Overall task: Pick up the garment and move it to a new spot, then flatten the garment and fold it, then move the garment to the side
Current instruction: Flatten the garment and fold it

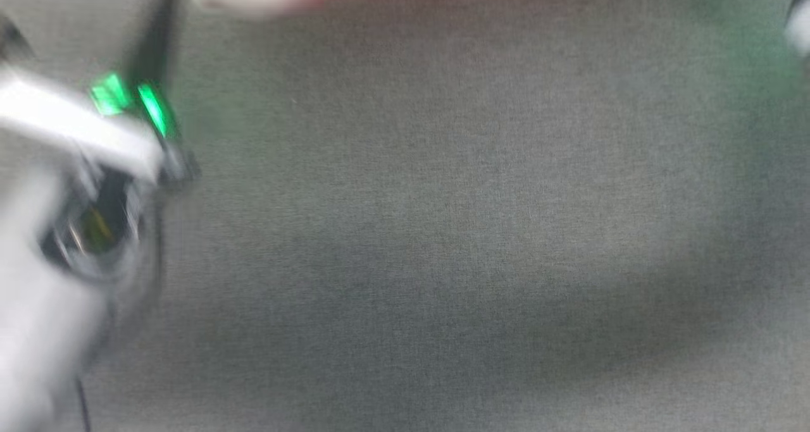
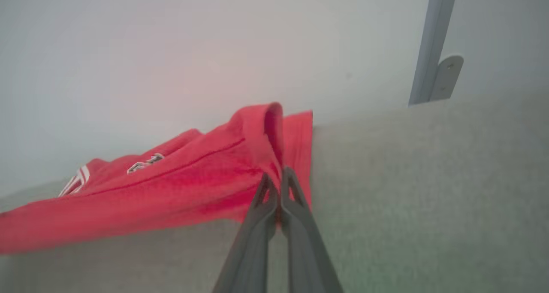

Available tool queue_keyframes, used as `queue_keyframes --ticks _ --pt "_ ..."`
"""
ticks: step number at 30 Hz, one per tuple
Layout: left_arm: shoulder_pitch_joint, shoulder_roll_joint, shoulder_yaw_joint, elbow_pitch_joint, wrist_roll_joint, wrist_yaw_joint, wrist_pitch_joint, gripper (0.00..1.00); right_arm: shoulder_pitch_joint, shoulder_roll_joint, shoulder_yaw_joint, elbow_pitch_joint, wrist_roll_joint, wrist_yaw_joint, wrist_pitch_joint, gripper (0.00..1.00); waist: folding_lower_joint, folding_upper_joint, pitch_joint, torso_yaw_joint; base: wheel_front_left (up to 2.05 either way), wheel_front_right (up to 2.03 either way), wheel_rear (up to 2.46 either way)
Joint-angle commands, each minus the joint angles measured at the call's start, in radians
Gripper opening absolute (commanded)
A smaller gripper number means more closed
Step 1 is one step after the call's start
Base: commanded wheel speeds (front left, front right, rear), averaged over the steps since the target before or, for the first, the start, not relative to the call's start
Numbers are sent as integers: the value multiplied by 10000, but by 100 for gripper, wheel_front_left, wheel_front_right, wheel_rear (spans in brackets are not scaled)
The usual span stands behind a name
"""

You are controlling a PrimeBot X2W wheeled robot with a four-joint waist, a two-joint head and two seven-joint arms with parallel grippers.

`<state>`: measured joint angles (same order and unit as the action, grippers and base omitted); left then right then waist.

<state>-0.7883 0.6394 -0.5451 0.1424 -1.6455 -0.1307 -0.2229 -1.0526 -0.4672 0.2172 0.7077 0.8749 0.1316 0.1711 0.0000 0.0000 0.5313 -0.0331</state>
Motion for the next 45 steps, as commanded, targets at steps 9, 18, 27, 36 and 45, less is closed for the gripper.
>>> queue_keyframes --ticks 9,18,27,36,45 --pt "4777 809 -541 -2797 698 13 -278 0 5277 -1062 -459 -3306 1372 -11 1078 0 0 0 -1332 379 0 0 0" --pt "7294 1635 -723 -4401 922 13 -369 0 9312 -1059 -1987 -6130 1946 -9 2697 0 0 0 -1757 512 0 0 0" --pt "8011 2125 -499 -5667 1375 13 -419 0 10805 -230 -3718 -8065 1528 -9 3741 0 0 0 -1723 387 0 0 0" --pt "5011 1786 117 -4442 1038 13 318 0 8591 766 -4083 -8013 718 -9 4663 0 0 0 -1350 172 0 0 0" --pt "1986 601 -93 -1282 1079 13 1312 0 6643 1065 -3944 -6663 -156 -11 4669 0 0 0 -572 160 0 0 0"
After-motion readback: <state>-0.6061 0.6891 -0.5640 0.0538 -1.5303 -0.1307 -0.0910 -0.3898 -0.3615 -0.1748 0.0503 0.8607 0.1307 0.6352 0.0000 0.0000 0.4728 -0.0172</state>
